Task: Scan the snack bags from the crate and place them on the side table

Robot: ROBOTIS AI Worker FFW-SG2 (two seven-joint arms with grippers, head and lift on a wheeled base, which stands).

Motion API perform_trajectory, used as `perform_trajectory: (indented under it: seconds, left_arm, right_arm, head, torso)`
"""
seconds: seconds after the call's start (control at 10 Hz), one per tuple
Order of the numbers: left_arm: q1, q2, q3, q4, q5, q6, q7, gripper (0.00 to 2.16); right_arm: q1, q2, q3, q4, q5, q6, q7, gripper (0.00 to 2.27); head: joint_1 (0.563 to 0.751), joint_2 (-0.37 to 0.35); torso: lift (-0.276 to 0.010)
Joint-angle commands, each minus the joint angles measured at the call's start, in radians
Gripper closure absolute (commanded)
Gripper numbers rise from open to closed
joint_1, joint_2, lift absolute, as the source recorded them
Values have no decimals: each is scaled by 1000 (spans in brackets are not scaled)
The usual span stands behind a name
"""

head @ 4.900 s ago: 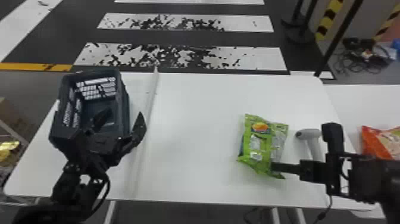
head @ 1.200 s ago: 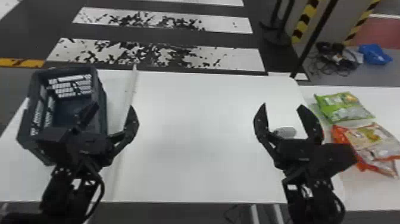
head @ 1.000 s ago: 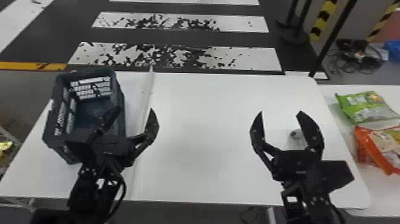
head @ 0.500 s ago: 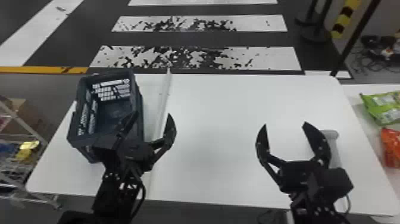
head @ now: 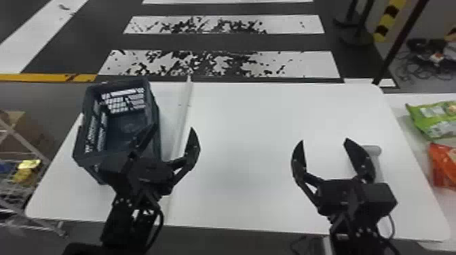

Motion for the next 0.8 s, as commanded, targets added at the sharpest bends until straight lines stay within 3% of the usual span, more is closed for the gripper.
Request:
perform_trajectory:
  seconds: [0.0, 0.7]
  left_arm:
    - [0, 2, 0, -1, 0, 3, -1, 76]
    - [0, 2, 0, 3, -2, 3, -21, 76]
  right_arm:
    - [0, 3, -12, -3, -11, 14, 0, 60]
    - [-6, 6, -24, -4, -17, 29, -5, 60]
  head:
    - [695, 56]
    - [695, 32]
  torso:
    - [-50]
    - [-50]
